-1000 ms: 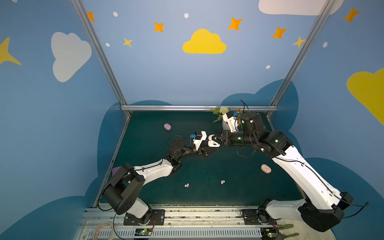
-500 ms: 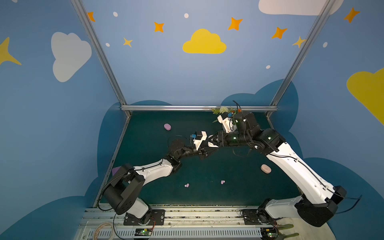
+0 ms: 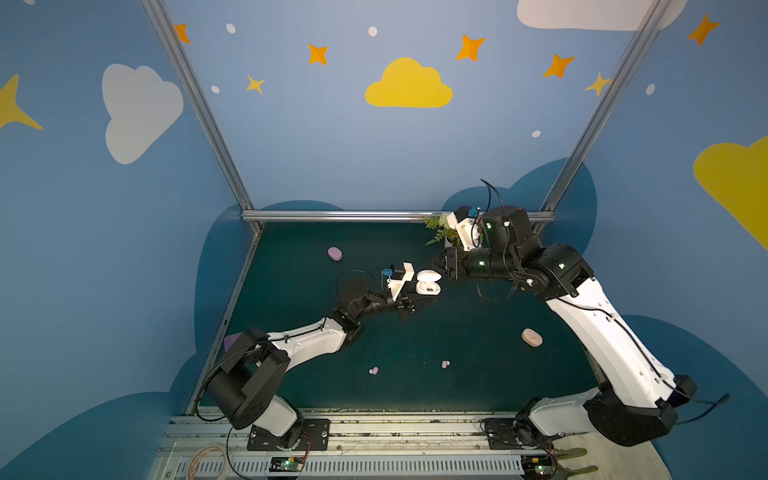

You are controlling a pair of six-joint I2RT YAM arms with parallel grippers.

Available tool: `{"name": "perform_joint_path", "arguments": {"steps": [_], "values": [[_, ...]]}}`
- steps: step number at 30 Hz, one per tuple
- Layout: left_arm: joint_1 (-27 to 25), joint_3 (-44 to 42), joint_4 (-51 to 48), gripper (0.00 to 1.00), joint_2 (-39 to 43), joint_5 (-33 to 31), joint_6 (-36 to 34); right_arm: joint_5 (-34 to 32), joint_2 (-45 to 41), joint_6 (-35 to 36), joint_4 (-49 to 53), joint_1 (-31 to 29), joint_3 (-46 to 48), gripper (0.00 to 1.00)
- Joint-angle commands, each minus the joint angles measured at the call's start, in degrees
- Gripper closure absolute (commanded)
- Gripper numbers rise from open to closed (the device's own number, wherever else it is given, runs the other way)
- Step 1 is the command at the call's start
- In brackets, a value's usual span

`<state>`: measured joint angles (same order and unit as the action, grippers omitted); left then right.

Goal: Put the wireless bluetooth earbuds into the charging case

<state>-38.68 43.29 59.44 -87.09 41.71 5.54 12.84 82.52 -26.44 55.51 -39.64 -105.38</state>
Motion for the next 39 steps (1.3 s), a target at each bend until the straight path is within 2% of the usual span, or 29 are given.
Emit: {"name": "perform_joint_path", "arguments": {"steps": [1,6,16,20,22,25,28,39], "values": [[-0.02,0.22,0.01,0.83,2.09,0.71,-0.54,-0.33,3.39,3.29,3.88,0.30,-2.95,0.66],[-0.08,0.46,0.05,0.83,2.00,0.64,-0.58,1.53,3.82,2.63,4.17,-0.46,-1.89,0.67],[0.07,0.24,-0.63,0.83,2.44,0.04,-1.49,-0.14,-2.15,-3.29,4.74,-4.45,8.06,0.68],[0.01,0.37,-1.10,0.83,2.53,0.21,-1.75,-1.77,-2.80,-4.18,5.92,-4.64,9.08,0.67],[-0.01,0.72,-2.84,0.83,2.69,0.43,-2.96,-3.35,-2.96,-4.80,6.84,-4.42,8.42,0.61],[-0.07,0.90,-6.51,0.83,3.36,0.65,-5.34,-3.79,-2.46,-5.20,8.50,-3.35,6.87,0.46],[-0.22,1.17,-10.16,0.83,4.36,0.66,-7.82,-2.96,-0.89,-5.02,10.44,-2.62,5.25,0.39],[-0.61,1.89,-15.16,0.83,5.34,1.09,-11.25,1.91,3.18,-6.60,8.57,-3.51,4.88,0.28]]}}
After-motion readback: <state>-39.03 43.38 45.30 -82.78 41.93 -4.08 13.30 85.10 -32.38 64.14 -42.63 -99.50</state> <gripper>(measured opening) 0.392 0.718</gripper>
